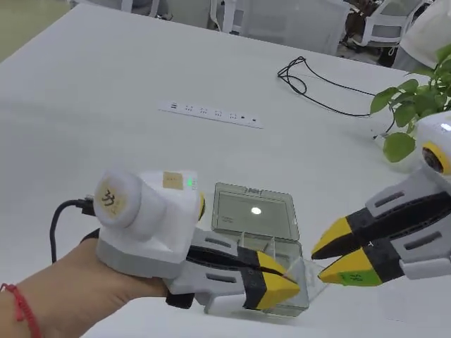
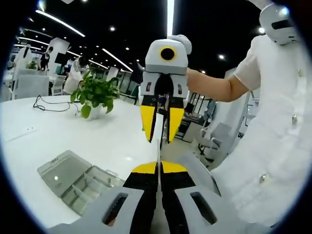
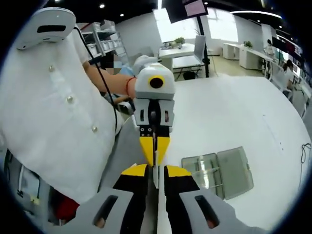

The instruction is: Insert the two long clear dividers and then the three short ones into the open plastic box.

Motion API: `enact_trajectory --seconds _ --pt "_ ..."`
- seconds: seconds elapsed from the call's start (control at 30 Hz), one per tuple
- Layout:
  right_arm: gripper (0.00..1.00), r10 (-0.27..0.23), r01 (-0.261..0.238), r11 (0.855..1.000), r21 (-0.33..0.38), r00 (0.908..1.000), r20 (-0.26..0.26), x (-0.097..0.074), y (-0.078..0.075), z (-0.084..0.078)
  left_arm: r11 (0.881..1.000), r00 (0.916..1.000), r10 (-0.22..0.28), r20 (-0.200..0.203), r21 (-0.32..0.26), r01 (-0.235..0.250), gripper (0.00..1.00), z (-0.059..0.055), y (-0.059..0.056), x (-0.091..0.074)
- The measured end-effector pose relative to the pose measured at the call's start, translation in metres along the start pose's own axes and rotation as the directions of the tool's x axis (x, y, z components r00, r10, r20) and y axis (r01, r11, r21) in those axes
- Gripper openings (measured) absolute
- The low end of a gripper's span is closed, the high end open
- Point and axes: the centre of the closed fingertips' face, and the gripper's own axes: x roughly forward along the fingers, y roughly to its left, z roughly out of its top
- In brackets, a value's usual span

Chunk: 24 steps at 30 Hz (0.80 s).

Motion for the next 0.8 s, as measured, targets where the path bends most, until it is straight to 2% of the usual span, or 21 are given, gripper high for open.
enact_trajectory --seconds 0.13,0.43,0.8 --pt "0.10 0.032 -0.032 0.999 0.005 0.9995 0.004 0.0049 0.0038 0.0018 1.000 0.9998 -0.012 0.013 0.010 0.011 0.00 0.0021 -0.0031 -0.0010" --pt "0.06 0.064 -0.064 0.998 0.002 0.9979 -0.014 0.0091 0.0073 -0.0043 0.999 0.9996 -0.020 0.020 0.026 0.020 0.00 0.0030 -0.0064 -0.0036" --pt "0.03 0.065 -0.065 0.998 -0.012 0.9977 -0.018 0.0115 0.0066 -0.0058 0.999 0.9998 -0.014 0.015 0.044 0.013 0.00 0.0000 -0.0074 -0.0048"
